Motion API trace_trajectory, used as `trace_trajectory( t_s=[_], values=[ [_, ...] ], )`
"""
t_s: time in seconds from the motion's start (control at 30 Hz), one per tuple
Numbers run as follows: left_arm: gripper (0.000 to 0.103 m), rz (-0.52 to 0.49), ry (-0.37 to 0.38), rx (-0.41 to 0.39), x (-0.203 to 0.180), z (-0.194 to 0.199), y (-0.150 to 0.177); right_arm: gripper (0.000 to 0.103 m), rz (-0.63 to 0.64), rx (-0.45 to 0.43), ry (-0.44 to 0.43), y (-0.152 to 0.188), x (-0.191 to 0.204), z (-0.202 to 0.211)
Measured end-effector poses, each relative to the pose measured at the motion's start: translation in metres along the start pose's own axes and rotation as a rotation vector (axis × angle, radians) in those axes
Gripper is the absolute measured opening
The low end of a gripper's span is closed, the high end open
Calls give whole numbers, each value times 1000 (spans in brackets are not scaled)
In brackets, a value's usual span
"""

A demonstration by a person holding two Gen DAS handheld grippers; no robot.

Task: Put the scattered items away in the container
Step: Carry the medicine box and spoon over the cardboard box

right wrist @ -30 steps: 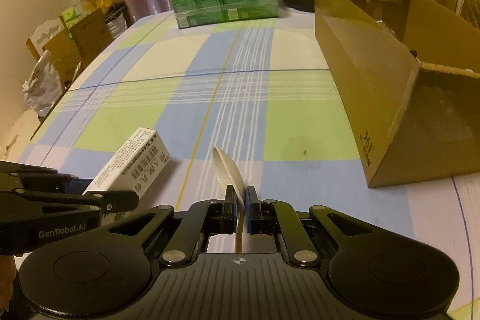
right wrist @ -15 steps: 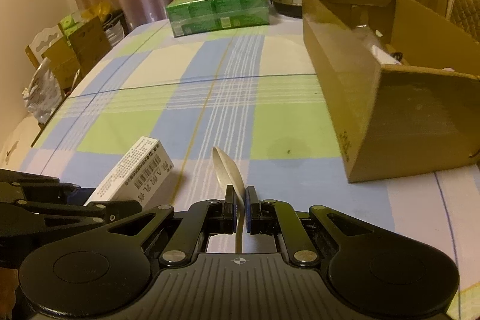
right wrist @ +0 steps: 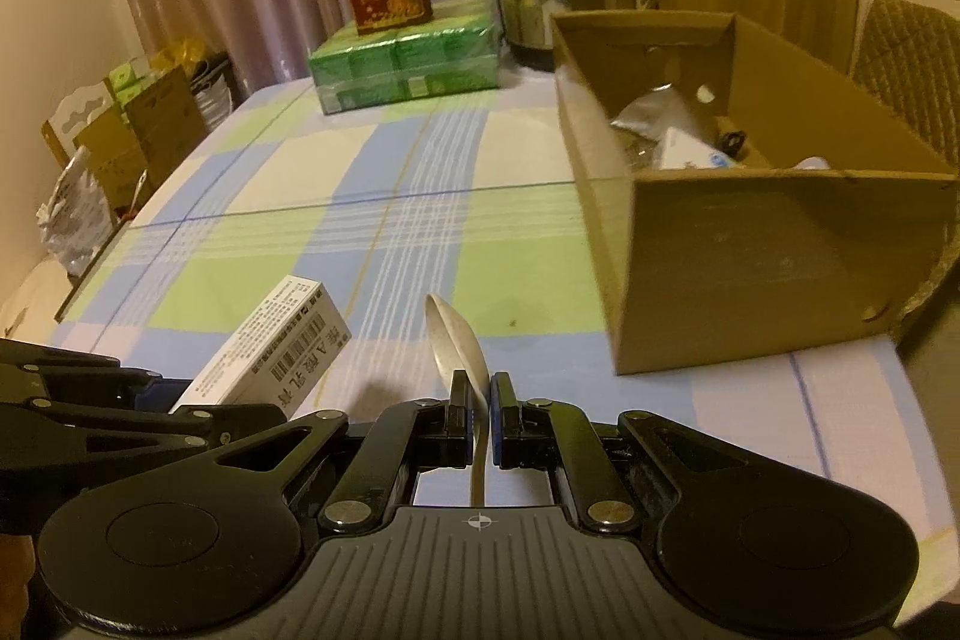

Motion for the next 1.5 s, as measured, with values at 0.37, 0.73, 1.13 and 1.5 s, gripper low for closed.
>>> trace_trajectory(
  t_s=[0.37,0.73,1.13,1.5],
  values=[
    [22,-64,47,-44,-46,9,-26,2,-43,-78,57,-11,-44,43],
    [22,-138,97,-92,-91,15,-57,2,-105,-163,109,-29,-84,80],
    [22,-156,143,-148,-122,27,-88,2,-122,-235,141,-54,-112,105],
    [22,-175,170,-182,-142,25,-117,2,-119,-258,148,-75,-127,102]
  ],
)
Point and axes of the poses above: each gripper's, at about its wrist camera, not at the fingertips, and z roughly against the way its jaws point, x to its left, y to its underside, the point moved 4 cm from there along -z, roughly the way its jaws point, and after that the axes turned 7 degrees about -z, right-handed, at the moved point
